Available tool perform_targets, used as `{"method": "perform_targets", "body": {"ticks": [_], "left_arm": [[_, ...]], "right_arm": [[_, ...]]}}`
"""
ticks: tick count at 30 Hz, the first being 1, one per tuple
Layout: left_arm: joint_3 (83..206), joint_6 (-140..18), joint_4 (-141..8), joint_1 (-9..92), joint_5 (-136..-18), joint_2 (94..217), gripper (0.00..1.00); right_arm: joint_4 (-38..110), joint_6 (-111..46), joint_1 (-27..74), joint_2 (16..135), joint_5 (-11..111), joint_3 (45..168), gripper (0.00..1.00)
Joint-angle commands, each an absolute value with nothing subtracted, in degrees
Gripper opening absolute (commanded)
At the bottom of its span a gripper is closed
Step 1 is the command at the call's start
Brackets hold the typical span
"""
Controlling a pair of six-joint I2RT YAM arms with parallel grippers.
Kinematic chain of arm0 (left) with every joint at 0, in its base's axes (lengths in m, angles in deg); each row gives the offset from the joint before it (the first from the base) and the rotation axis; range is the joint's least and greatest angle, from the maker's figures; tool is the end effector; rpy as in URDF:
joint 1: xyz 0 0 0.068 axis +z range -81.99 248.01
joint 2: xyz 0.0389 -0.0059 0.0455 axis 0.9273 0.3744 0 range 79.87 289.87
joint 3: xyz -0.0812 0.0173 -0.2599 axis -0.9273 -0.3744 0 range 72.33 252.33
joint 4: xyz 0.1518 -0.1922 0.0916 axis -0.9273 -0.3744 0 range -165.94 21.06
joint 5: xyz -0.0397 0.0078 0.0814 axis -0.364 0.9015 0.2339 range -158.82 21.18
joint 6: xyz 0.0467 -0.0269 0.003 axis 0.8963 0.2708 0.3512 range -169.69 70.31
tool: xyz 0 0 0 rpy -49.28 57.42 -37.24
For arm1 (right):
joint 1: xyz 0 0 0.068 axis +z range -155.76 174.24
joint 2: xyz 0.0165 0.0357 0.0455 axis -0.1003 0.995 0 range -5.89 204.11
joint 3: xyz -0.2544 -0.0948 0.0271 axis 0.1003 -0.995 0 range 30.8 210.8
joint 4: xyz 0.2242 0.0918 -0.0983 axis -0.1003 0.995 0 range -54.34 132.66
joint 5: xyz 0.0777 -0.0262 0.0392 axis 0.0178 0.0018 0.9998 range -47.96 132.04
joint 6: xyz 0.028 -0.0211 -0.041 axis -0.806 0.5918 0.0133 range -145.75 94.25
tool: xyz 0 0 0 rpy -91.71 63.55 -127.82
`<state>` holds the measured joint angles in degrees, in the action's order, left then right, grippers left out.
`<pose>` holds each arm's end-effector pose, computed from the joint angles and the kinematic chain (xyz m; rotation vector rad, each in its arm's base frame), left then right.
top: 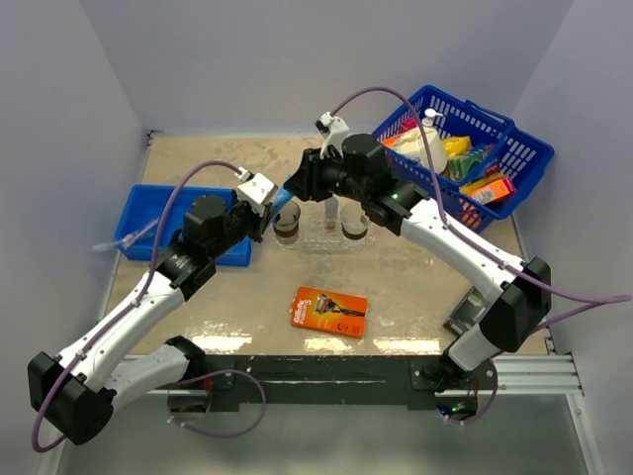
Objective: Prepare toiletry sets of a toothbrush and toothpaste on the tray
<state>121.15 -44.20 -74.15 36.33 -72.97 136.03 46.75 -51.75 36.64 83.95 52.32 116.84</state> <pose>0.1949 -0.1233 0.3371 0.6253 1.6947 -0.3918 0.2711 0.2563 0.3931 -0.4098 1.9026 0.9835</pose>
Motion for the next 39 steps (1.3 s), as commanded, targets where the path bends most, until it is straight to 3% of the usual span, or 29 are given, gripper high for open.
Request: {"method": "perform_targets", "body": {"ticks": [1, 6, 9, 10, 12, 15, 16, 18, 19, 22, 28, 33, 39], "left_arm": [[120.9, -43.1, -69.9, 35.7, -72.0, 134.8, 0.02], [120.8, -43.2, -69.9, 35.6, -72.0, 135.0, 0.02], [120.8, -43.1, -69.8, 35.4, -71.8, 135.0, 0.02], [120.8, -43.3, -69.8, 35.5, -71.7, 134.9, 0.03], [120.9, -43.3, -69.8, 35.4, -71.6, 134.9, 0.08], [120.9, -43.5, -69.9, 35.4, -73.4, 134.6, 0.22], [120.8, -43.5, -69.9, 35.5, -74.3, 134.4, 0.34], [120.8, -43.7, -69.9, 35.4, -76.6, 133.8, 0.48], [120.7, -44.0, -69.9, 35.5, -77.5, 133.6, 0.6], [121.0, -44.2, -68.1, 35.5, -82.3, 133.4, 0.77], [123.3, -47.0, -68.7, 37.6, -99.0, 135.4, 0.82], [123.4, -53.8, -63.3, 44.5, -119.9, 138.2, 0.83], [123.2, -57.3, -60.2, 45.2, -130.1, 140.2, 0.84]], "right_arm": [[44.2, -52.5, 37.0, 83.9, 53.5, 116.6, 0.36], [44.2, -52.5, 37.0, 83.9, 53.6, 116.7, 0.26], [44.1, -52.4, 37.0, 84.1, 54.1, 116.8, 0.13], [44.0, -52.4, 37.0, 84.1, 54.2, 116.8, 0.03], [44.1, -52.4, 37.0, 84.1, 54.3, 116.8, 0.0], [43.2, -51.9, 37.0, 82.9, 53.8, 115.7, 0.0], [43.1, -51.7, 37.0, 82.4, 53.4, 114.9, 0.0], [43.1, -50.6, 37.0, 80.6, 52.7, 114.3, 0.0], [43.4, -50.0, 36.9, 79.8, 52.2, 113.8, 0.0], [44.0, -47.6, 37.0, 76.8, 50.9, 113.0, 0.0], [48.1, -40.4, 36.7, 72.0, 54.3, 112.8, 0.0], [52.2, -35.0, 35.4, 68.9, 61.1, 112.1, 0.0], [55.8, -30.9, 35.0, 67.0, 69.1, 111.7, 0.0]]}}
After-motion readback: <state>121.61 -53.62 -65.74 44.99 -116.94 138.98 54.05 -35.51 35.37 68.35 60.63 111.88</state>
